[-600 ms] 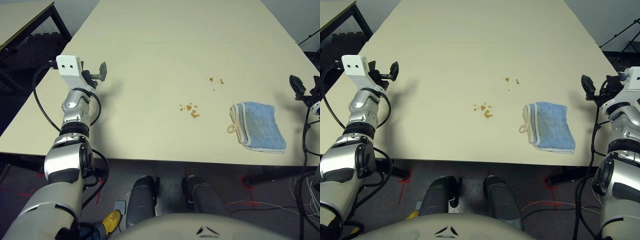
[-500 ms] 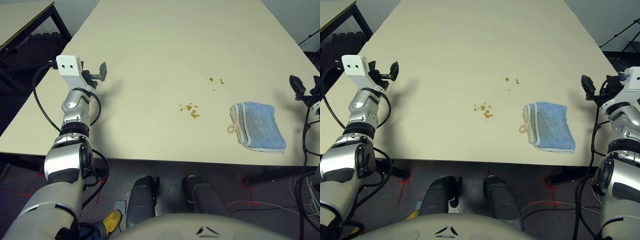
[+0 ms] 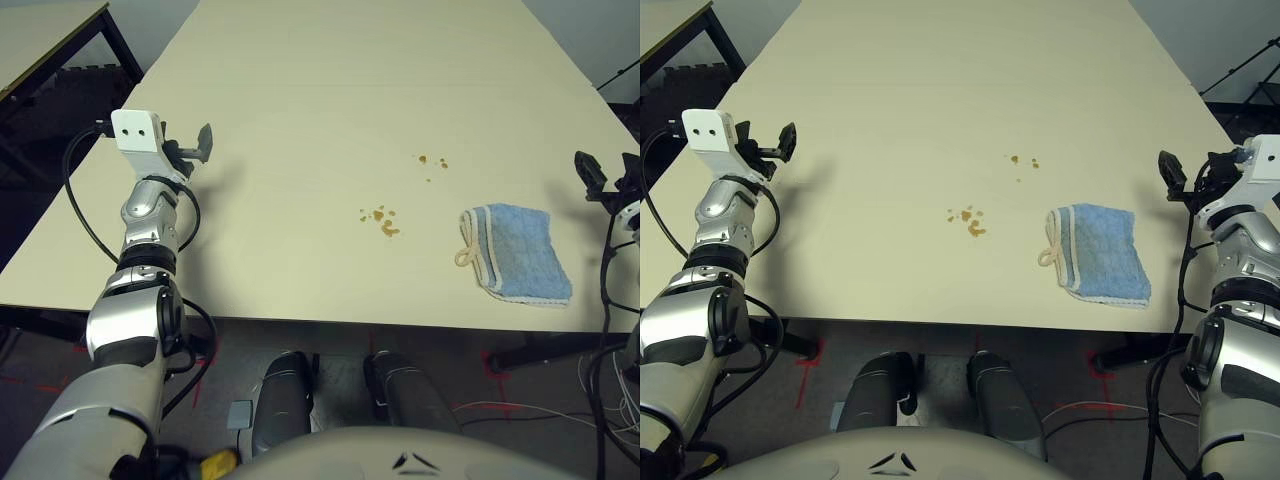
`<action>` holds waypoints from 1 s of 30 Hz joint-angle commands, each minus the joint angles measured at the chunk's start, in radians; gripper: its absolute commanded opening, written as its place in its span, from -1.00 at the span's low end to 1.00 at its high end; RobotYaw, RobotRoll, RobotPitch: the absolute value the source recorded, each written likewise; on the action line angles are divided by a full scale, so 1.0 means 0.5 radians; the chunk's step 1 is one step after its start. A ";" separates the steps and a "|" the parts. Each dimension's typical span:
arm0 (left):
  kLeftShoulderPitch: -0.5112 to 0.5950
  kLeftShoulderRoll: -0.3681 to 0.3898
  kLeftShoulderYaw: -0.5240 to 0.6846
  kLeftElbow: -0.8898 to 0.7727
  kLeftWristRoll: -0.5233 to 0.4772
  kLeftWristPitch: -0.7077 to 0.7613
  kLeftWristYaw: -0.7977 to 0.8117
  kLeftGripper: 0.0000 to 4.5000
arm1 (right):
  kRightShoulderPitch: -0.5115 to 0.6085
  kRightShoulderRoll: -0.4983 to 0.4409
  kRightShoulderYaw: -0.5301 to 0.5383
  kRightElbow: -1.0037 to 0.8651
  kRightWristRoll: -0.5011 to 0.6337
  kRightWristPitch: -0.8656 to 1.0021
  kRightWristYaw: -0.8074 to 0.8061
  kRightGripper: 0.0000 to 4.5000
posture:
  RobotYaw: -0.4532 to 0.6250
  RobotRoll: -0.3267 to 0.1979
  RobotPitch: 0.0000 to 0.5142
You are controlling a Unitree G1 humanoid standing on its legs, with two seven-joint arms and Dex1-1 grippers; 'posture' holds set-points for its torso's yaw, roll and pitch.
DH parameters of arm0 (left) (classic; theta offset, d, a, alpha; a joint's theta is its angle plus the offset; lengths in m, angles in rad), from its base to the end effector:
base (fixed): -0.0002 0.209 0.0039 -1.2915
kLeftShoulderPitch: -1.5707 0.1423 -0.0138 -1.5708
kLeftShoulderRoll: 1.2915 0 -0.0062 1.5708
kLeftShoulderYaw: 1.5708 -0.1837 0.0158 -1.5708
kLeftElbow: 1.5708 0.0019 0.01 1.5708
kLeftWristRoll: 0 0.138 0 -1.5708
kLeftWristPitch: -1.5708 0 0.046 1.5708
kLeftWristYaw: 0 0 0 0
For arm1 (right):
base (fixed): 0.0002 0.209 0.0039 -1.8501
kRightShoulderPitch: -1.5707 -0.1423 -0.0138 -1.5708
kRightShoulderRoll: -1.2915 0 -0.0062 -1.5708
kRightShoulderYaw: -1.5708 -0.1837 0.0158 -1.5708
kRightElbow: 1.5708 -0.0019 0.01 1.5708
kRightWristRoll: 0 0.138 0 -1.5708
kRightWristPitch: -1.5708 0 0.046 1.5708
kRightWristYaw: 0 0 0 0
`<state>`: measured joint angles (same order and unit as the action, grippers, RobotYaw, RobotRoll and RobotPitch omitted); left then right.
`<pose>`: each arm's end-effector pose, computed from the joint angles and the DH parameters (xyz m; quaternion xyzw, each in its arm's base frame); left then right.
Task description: Wipe the water off the table with a rag.
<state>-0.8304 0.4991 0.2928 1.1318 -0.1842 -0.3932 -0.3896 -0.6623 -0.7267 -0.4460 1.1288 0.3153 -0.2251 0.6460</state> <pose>0.3186 0.2905 0.1249 0.0444 -0.0966 0.0029 0.9943 0.2573 -0.3789 0.1191 0.0012 -0.0320 -0.0285 0.9991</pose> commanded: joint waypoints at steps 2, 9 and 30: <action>0.063 0.008 0.014 -0.060 0.001 -0.026 0.029 1.00 | -0.037 0.032 -0.014 0.027 0.015 -0.010 -0.015 0.99 | -0.41 0.25 -0.52; 0.071 -0.007 -0.009 -0.093 0.007 -0.007 -0.016 1.00 | -0.040 0.024 -0.025 0.017 0.023 -0.018 0.000 0.99 | -0.41 0.25 -0.50; 0.485 0.086 -0.309 -1.001 -0.346 0.799 -1.651 1.00 | 0.011 -0.082 -0.035 -0.009 0.054 0.017 0.030 0.99 | -0.52 0.25 -0.49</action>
<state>-0.6136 0.5140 0.1703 0.6863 -0.3370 -0.0538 -1.1347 -0.6607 -0.7473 -0.4503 1.1309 0.3374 -0.2234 0.6588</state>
